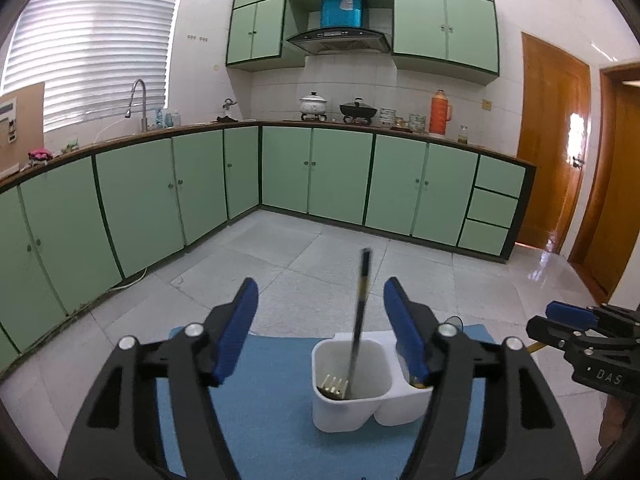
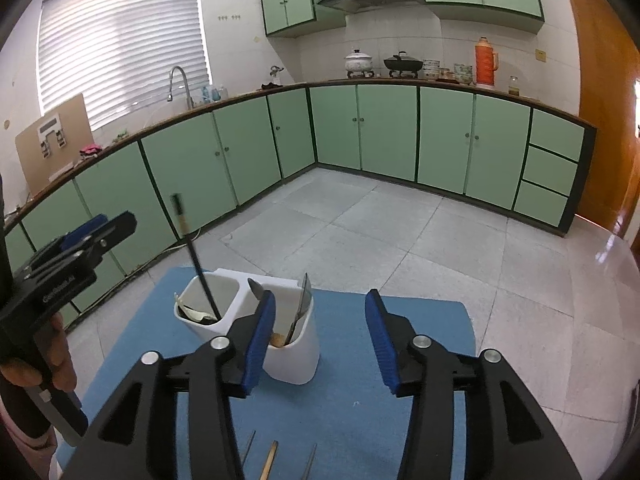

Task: Organize utensils
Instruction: 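Move both open tools back over the remaining chopsticks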

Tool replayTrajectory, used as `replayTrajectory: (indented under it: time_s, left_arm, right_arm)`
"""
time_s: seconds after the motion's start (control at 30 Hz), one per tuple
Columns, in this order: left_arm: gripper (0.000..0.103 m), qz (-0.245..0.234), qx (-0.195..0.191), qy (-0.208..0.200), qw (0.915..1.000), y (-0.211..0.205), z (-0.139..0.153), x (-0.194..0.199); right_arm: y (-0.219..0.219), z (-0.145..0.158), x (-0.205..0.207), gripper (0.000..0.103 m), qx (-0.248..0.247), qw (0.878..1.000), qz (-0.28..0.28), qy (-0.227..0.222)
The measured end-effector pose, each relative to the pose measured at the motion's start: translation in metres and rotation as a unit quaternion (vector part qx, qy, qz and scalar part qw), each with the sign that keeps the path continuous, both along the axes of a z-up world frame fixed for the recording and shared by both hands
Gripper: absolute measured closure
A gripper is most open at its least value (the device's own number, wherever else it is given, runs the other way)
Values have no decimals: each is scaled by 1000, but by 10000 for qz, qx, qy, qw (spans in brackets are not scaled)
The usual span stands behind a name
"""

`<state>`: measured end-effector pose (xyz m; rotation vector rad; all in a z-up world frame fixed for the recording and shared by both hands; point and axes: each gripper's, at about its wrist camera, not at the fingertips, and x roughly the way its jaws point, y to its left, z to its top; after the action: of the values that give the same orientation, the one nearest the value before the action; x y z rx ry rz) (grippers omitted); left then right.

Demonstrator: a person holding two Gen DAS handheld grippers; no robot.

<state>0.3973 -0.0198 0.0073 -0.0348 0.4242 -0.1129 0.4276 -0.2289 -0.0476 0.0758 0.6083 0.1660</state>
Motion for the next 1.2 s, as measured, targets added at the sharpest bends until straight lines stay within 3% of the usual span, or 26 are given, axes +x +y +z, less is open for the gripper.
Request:
replayTrajectory:
  time_s: [0.17,0.37,0.57,0.83,1.0,1.2]
  left_arm:
    - [28,77,-111,-124,9998,10,5,-10]
    - [24,34,-131,-223,9997,16,6,-35]
    - [20,-48,87,-192,9998,15,-15,-75]
    - [14,-240,292,339,9987,9,-63,-132]
    - [11,-360,426,755,9956,4,-95,-164]
    - [10,-466,441,1196,9907,6,-130,-196]
  right_arm:
    - [-10,7,-10,48,86,9998,-97,-158]
    - [-21,10,-34,42,234,9991,-151,-332]
    - [-25,-5,-67,40,223,9992,-152,-298]
    - [-16,-51,-127,30,231,9994,-244,4]
    - [-7,-79,-158,6,153,9991,-335,203]
    - [-5,-107,-186,6,335,9971,-380,570]
